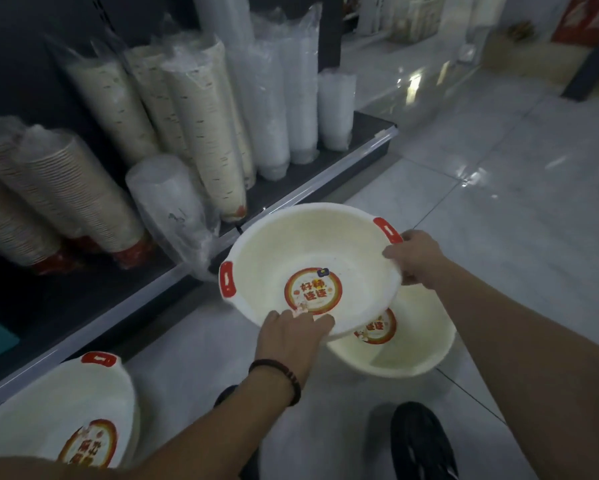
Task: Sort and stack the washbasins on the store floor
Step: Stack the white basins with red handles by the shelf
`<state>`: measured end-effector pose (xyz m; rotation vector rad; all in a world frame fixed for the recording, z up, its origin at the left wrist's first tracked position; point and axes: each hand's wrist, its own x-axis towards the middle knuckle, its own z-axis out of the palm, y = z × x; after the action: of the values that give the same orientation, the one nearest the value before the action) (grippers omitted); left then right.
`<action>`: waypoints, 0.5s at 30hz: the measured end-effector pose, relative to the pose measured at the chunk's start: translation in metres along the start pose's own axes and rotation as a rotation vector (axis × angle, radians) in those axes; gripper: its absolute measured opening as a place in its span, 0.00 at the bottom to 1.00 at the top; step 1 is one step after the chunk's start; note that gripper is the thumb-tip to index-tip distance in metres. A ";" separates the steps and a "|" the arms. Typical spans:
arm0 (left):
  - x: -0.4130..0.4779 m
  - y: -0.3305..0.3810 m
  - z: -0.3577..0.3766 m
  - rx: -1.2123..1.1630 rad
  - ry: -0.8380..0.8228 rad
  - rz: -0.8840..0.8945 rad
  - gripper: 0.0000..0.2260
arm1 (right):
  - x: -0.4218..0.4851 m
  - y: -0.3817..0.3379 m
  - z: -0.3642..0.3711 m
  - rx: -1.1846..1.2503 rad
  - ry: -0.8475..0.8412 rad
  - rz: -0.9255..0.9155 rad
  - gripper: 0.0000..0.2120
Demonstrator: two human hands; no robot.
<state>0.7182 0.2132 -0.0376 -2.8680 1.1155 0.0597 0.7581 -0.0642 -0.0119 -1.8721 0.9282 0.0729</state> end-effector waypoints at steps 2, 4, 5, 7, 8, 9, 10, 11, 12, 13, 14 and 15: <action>0.020 0.003 0.001 0.028 0.001 0.069 0.11 | 0.005 0.020 -0.021 0.052 0.047 0.030 0.15; 0.036 0.004 0.013 -0.113 -0.002 0.046 0.26 | 0.013 0.043 -0.039 0.060 0.119 0.050 0.14; 0.043 0.004 0.016 -0.217 0.004 -0.042 0.36 | 0.017 0.054 -0.046 0.051 0.160 0.064 0.14; 0.059 0.002 0.036 -0.441 0.119 -0.348 0.45 | 0.025 0.076 -0.058 0.028 0.229 0.096 0.14; 0.069 0.000 0.045 -0.593 0.173 -0.525 0.44 | 0.028 0.087 -0.062 0.031 0.245 0.115 0.14; 0.080 -0.003 0.052 -0.798 0.179 -0.682 0.42 | 0.032 0.098 -0.066 0.038 0.248 0.139 0.15; 0.091 -0.005 0.060 -1.007 0.138 -0.800 0.39 | 0.035 0.109 -0.067 0.045 0.244 0.159 0.15; 0.100 -0.004 0.066 -1.141 0.053 -0.865 0.35 | 0.037 0.118 -0.068 0.049 0.238 0.179 0.15; 0.108 -0.003 0.071 -1.171 -0.034 -0.872 0.31 | 0.040 0.127 -0.068 0.054 0.233 0.194 0.15; 0.115 -0.003 0.077 -1.137 -0.096 -0.857 0.25 | 0.043 0.135 -0.068 0.055 0.231 0.206 0.15; 0.121 -0.002 0.084 -1.091 -0.127 -0.849 0.21 | 0.047 0.144 -0.067 0.052 0.231 0.217 0.14; 0.127 0.001 0.090 -1.068 -0.137 -0.851 0.19 | 0.052 0.151 -0.066 0.044 0.233 0.225 0.14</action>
<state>0.8098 0.1339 -0.1346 -3.8106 -0.4224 1.0431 0.6774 -0.1769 -0.1155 -1.7539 1.2884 -0.0307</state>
